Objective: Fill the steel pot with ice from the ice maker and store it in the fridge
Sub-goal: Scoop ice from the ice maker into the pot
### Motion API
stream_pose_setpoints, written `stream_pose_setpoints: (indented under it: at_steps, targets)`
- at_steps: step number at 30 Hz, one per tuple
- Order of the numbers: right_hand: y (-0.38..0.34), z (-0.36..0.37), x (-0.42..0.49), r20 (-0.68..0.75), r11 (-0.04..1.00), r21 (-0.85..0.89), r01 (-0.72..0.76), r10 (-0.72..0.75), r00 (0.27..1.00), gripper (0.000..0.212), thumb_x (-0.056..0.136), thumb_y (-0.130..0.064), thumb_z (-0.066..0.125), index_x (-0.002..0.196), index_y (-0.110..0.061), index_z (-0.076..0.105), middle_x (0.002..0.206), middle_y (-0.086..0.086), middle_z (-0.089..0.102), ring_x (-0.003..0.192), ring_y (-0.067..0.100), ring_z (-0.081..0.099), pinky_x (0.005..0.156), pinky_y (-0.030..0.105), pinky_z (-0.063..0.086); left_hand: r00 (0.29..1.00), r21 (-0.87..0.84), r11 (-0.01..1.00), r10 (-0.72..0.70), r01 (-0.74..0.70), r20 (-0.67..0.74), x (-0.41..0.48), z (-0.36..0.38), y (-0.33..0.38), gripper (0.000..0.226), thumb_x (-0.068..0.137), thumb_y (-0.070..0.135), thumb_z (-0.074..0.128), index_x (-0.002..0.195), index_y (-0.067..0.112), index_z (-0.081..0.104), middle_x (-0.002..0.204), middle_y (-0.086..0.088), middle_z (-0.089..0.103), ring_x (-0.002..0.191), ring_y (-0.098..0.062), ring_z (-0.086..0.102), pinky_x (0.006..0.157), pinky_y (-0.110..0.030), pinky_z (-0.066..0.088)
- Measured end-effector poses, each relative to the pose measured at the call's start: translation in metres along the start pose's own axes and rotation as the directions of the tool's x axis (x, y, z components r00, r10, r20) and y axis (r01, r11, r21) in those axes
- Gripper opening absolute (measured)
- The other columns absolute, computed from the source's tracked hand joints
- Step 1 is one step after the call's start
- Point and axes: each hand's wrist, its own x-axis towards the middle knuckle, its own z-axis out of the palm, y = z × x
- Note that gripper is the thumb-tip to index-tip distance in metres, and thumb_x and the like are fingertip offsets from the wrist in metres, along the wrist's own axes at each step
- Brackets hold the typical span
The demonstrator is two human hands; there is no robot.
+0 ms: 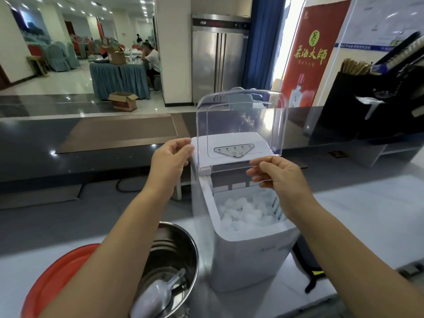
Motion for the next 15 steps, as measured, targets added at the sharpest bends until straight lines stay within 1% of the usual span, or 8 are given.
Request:
stream_pose_setpoints:
  at_steps: [3, 7, 10, 12, 15]
  targets:
    - [-0.005, 0.022, -0.008, 0.057, 1.000, -0.003, 0.010, -0.010, 0.998, 0.023, 0.094, -0.003, 0.048, 0.087, -0.011, 0.069, 0.079, 0.007, 0.073, 0.067, 0.014, 0.062, 0.065, 0.025, 0.049, 0.999, 0.025, 1.000, 0.003, -0.004, 0.034, 0.001, -0.021, 0.001, 0.016, 0.091, 0.017, 0.060, 0.106, 0.019, 0.066, 0.101, 0.000, 0.070, 0.095, -0.014, 0.064, 0.083, -0.028, 0.051]
    - [-0.008, 0.062, -0.022, 0.167, 0.999, -0.042, 0.023, -0.016, 0.986, 0.023, 0.093, -0.002, 0.049, 0.087, -0.010, 0.070, 0.082, 0.011, 0.073, 0.069, 0.016, 0.063, 0.067, 0.028, 0.051, 0.991, 0.101, 0.994, -0.053, 0.041, 0.119, 0.000, -0.061, -0.014, 0.013, 0.090, 0.016, 0.061, 0.095, 0.026, 0.067, 0.098, 0.000, 0.071, 0.097, -0.017, 0.065, 0.085, -0.030, 0.052]
    - [-0.005, 0.097, -0.033, 0.276, 0.996, -0.088, 0.021, 0.005, 0.961, 0.022, 0.093, -0.001, 0.048, 0.088, -0.008, 0.069, 0.081, 0.010, 0.072, 0.067, 0.014, 0.062, 0.063, 0.023, 0.050, 0.977, 0.194, 0.978, -0.108, 0.072, 0.184, -0.007, -0.090, -0.033, 0.015, 0.089, 0.015, 0.062, 0.096, 0.027, 0.068, 0.098, 0.002, 0.071, 0.095, -0.012, 0.065, 0.083, -0.025, 0.050]
    - [0.002, 0.118, -0.040, 0.368, 0.988, -0.154, 0.019, 0.039, 0.929, 0.021, 0.093, -0.002, 0.049, 0.090, -0.008, 0.069, 0.080, 0.008, 0.071, 0.068, 0.013, 0.061, 0.063, 0.020, 0.050, 0.961, 0.275, 0.958, -0.147, 0.080, 0.234, -0.012, -0.106, -0.047, 0.016, 0.087, 0.015, 0.064, 0.098, 0.026, 0.068, 0.098, 0.005, 0.071, 0.093, -0.007, 0.064, 0.082, -0.022, 0.048]
    - [0.023, 0.150, -0.048, 0.509, 0.941, -0.334, 0.048, 0.138, 0.849, 0.018, 0.092, -0.006, 0.053, 0.092, -0.013, 0.069, 0.080, 0.004, 0.070, 0.072, 0.011, 0.063, 0.071, 0.024, 0.053, 0.923, 0.336, 0.935, -0.224, 0.113, 0.313, -0.017, -0.124, -0.064, 0.017, 0.085, 0.009, 0.065, 0.092, 0.024, 0.069, 0.093, 0.003, 0.071, 0.086, -0.004, 0.063, 0.078, -0.020, 0.047]
